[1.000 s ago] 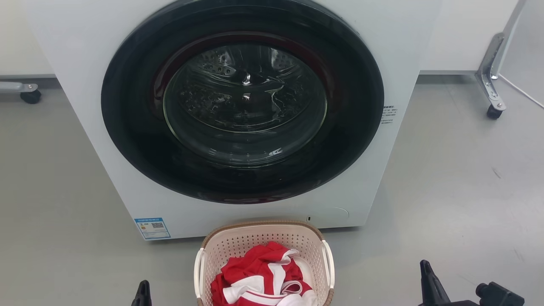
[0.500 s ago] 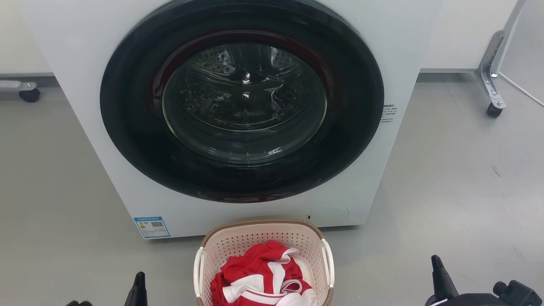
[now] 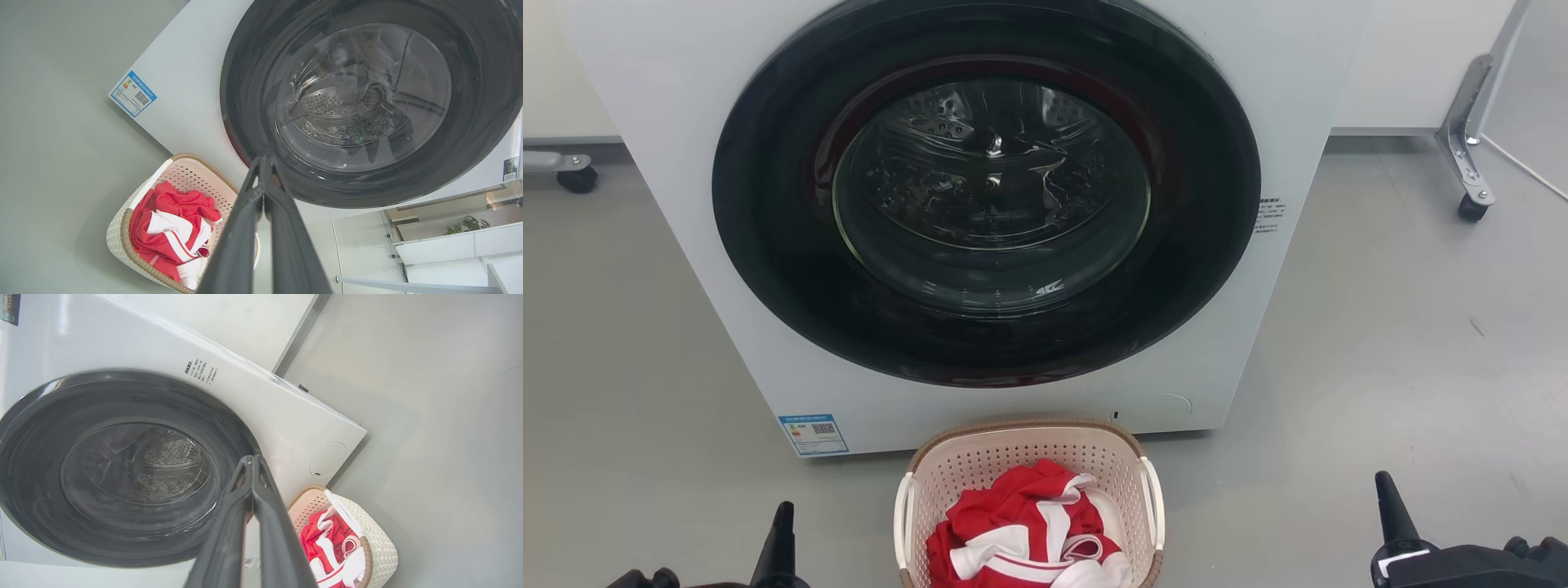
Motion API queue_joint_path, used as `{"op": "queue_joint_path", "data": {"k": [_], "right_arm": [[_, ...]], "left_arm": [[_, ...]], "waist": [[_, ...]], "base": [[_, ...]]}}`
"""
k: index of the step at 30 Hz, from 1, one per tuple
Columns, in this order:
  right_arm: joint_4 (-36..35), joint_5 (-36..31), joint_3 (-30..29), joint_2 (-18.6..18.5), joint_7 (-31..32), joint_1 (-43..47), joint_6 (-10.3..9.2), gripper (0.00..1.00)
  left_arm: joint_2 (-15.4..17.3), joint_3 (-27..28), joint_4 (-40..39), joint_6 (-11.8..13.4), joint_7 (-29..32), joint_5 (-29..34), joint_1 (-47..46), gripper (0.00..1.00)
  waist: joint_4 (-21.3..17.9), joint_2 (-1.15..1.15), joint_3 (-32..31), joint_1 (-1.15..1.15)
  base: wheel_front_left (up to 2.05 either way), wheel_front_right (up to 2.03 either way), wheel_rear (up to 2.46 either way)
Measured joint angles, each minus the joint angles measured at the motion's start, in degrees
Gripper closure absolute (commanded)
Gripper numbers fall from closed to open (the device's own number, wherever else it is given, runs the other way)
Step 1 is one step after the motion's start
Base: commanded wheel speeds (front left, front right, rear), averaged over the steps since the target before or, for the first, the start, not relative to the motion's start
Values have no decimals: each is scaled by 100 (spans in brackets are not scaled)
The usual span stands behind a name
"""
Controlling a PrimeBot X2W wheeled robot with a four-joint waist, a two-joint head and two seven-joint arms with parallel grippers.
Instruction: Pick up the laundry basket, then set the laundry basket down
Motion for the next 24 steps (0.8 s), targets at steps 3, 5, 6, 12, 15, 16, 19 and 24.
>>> {"op": "queue_joint_path", "data": {"k": [3,5,6,12,15,16,19,24], "right_arm": [[11,214,-82,5,69,-6,44,100],[23,366,-138,9,103,-8,74,100],[29,434,-163,11,120,-13,96,100],[56,865,-325,22,246,-103,183,100],[63,1099,-403,26,313,-124,221,100],[70,1162,-432,30,324,-124,245,100],[90,1396,-515,34,378,-135,280,100],[112,1761,-651,46,477,-203,352,100]], "left_arm": [[-4,41,13,-24,62,-210,-13,100],[-10,78,26,-67,114,-386,-37,100],[-14,98,31,-70,119,-445,-70,100],[-26,186,51,-168,247,-894,-183,100],[-29,226,56,-218,312,-1144,-222,100],[-31,242,60,-220,333,-1201,-222,100],[-35,307,77,-270,388,-1455,-255,100],[-55,372,88,-366,483,-1839,-363,100]], "waist": [[-1,0,6,0],[-2,0,10,0],[-3,0,12,0],[-6,0,23,0],[-7,0,29,0],[-8,0,31,0],[-9,0,36,0],[-12,0,46,0]], "base": [[0,0,0],[0,0,0],[0,0,0],[0,0,0],[0,0,0],[0,0,0],[0,0,0],[0,0,0]]}}
